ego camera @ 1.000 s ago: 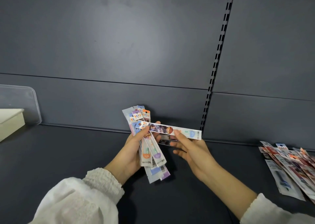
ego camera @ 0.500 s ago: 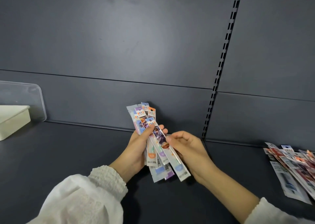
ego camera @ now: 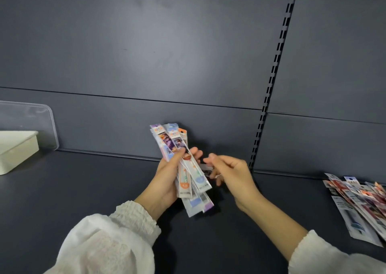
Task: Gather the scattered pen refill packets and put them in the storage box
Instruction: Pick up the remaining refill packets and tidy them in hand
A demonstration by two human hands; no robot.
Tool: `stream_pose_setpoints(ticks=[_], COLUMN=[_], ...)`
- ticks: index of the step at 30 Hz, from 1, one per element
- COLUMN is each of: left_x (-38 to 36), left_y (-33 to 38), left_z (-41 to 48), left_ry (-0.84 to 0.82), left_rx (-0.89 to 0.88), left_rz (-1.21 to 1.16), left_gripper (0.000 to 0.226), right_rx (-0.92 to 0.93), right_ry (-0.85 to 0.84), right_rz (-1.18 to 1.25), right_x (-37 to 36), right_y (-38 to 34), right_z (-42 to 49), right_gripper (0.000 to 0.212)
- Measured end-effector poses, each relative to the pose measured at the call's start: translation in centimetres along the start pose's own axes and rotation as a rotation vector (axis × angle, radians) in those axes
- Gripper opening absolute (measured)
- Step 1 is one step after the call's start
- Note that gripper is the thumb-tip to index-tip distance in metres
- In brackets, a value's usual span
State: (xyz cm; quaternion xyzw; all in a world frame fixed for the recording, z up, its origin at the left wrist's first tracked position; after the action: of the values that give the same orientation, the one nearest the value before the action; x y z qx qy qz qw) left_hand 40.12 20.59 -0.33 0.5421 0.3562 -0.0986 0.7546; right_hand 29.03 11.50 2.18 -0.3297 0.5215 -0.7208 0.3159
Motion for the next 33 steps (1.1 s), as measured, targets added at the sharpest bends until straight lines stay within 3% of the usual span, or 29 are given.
stream_pose_setpoints(ticks=[3,6,8,10,15,18,25,30,33], left_x=[2.6,3.9,4.2,4.1,2.9,2.5,2.1,1.4,-0.8], left_y=[1.2,2.0,1.9,1.8,1.7,1.5,1.2,0.3,-2.0], left_z=[0.5,0.9,1.0,1.0,0.8,0.9,0.6,0.4,-0.4], left_ry=[0.101,0.127,0.119,0.114,0.038,-0.012,-0.020,-0.026,-0.123], left_rx=[-0.031,-0.074,-0.077,-0.064,-0.042,-0.019,-0.004,0.074,0.262], left_rz=[-0.144,-0.190,-0.206,-0.226,-0.214,-0.185,-0.094,-0.033,-0.021], left_gripper=[0.017,0.027,0.025,0.025,0.021,0.016,0.005,0.011,0.024], right_rx=[0.044,-0.128,-0.209,-0.188,-0.203,-0.154,0.004,0.079,0.081], right_ry=[0.121,-0.087,-0.174,-0.161,-0.103,-0.036,0.100,0.146,0.046], right_rz=[-0.492,-0.982,-1.143,-1.148,-0.903,-0.532,0.351,0.567,0.474], right_x=[3.4,3.5,3.1,2.9,3.8,4.8,7.2,8.0,6.2], right_y=[0.6,3.7,4.9,4.6,4.2,3.5,1.7,0.2,-0.6], right_z=[0.3,0.9,1.0,1.1,1.3,1.0,0.9,0.7,0.6], right_gripper=[0.018,0.041,0.042,0.038,0.006,0.020,0.014,0.015,0.012])
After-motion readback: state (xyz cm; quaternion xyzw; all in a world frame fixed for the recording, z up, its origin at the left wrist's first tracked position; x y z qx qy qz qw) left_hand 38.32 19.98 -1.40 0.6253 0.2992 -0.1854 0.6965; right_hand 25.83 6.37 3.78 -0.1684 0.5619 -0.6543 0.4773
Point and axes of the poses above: each hand's wrist, its own z-axis towards the middle knuckle, its own x-axis out of the back of the hand, y = z × x, the point moved 8 cm from there along z, towards the middle knuckle, and after that the axes turned 13 degrees about -y, right-handed, at the moved point
